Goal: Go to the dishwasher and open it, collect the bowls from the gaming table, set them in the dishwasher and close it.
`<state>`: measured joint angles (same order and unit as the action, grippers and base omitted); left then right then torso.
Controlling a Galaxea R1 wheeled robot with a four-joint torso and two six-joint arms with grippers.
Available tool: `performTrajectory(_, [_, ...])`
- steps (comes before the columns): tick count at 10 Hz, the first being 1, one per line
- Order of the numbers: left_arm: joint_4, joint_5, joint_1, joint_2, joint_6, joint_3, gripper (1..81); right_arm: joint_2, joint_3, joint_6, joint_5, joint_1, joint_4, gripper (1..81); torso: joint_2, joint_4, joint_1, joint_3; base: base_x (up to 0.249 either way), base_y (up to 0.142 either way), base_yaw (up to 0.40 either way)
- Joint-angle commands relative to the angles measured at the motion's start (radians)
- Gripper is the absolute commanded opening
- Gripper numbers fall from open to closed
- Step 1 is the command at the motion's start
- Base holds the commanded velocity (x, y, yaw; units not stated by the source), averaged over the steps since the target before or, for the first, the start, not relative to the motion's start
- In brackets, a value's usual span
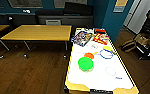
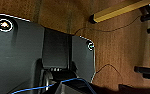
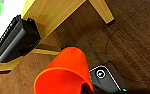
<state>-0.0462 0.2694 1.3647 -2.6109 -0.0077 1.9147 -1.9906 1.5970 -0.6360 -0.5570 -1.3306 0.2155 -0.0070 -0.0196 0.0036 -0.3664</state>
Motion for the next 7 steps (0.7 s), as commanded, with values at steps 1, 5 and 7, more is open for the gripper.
performTrajectory(1, [0.02,-0.045,-0.06,0.105,-0.003,-0.123,81.1,-0.114,0.162,-0.008,-0.046,-0.075,0.126,1.0,0.0,0.0,0.0,0.0,0.0,0.0,0.0])
performTrajectory(5, [0.014,-0.053,-0.161,0.233,-0.005,-0.31,81.1,-0.205,0.253,-0.007,-0.041,-0.097,0.151,1.0,0.0,0.0,0.0,0.0,0.0,0.0,0.0])
performTrajectory(7, [0.012,-0.059,-0.212,0.306,-0.005,-0.406,81.1,-0.242,0.286,-0.008,-0.041,-0.101,0.156,1.0,0.0,0.0,-0.001,0.0,0.0,0.0,0.0])
